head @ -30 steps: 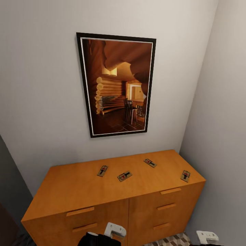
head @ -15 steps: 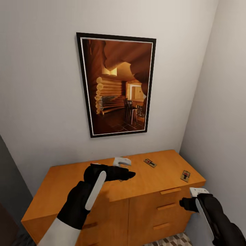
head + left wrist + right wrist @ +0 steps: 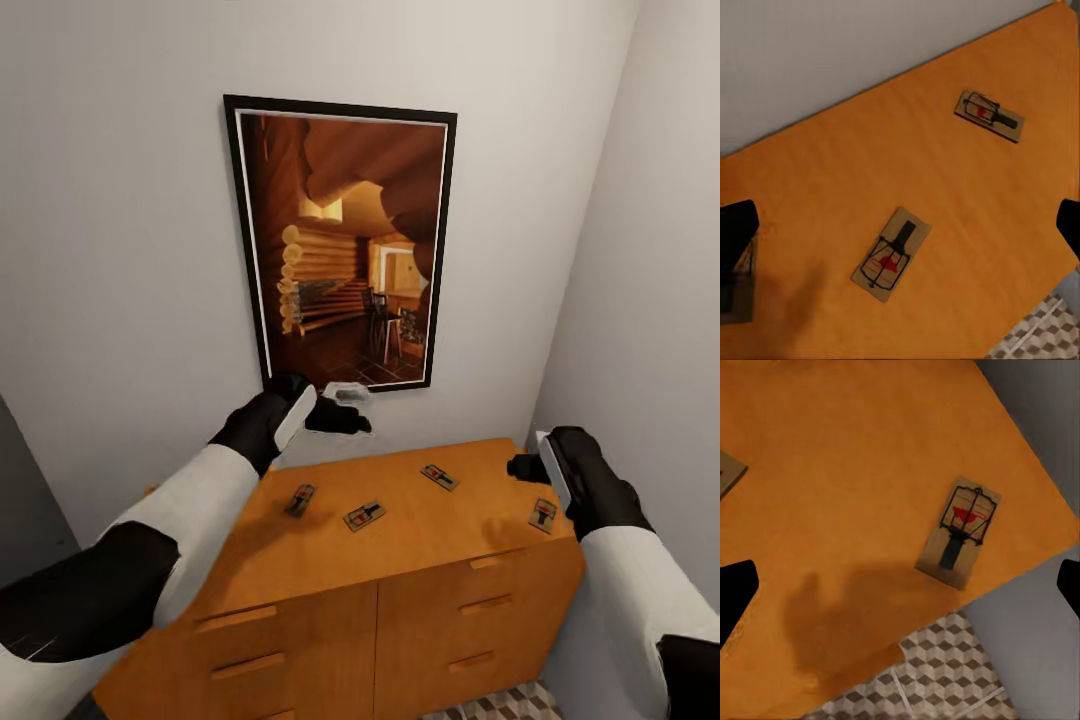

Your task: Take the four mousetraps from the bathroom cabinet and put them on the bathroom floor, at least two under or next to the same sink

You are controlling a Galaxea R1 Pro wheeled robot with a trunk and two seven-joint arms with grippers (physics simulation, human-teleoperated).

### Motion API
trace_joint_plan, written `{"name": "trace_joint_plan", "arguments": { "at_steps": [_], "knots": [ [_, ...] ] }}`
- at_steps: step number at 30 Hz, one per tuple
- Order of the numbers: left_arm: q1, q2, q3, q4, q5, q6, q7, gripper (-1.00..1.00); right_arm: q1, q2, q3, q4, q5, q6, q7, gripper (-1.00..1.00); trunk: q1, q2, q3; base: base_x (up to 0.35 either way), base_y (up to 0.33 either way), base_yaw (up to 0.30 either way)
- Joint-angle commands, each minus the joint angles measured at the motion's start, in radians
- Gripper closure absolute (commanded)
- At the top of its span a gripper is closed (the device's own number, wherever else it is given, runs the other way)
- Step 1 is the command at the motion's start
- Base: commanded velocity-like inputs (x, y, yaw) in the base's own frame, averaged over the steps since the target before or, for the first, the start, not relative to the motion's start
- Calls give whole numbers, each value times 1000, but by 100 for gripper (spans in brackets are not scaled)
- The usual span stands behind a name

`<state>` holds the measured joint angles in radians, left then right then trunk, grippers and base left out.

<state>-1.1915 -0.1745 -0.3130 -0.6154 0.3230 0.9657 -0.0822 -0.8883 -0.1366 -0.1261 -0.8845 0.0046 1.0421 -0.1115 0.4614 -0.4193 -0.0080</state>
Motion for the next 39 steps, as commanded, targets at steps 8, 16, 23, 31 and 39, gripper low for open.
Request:
{"name": "trace_joint_plan", "arguments": {
  "at_steps": [8,16,23,31,39],
  "knots": [
    [-174,4,-4,371,-12,-182,-1,-100,-276,6,3,510,5,-304,-118,-100,0,-2,-1,0,0,0],
    [-205,24,-9,449,-17,-217,4,-100,-351,9,4,692,7,-459,-209,-100,0,-2,-1,0,0,0],
    [-213,24,-7,455,-17,-227,-2,-100,-369,9,4,732,4,-459,-226,-100,0,-2,-1,0,0,0],
    [-213,15,-4,434,-15,-234,-4,-100,-371,4,2,736,-5,-434,-203,-100,0,-2,-1,0,0,0],
    [-214,7,-4,435,-13,-237,-3,-100,-371,-7,4,737,-4,-430,-158,-100,0,-2,-1,0,0,0]
  ]
}}
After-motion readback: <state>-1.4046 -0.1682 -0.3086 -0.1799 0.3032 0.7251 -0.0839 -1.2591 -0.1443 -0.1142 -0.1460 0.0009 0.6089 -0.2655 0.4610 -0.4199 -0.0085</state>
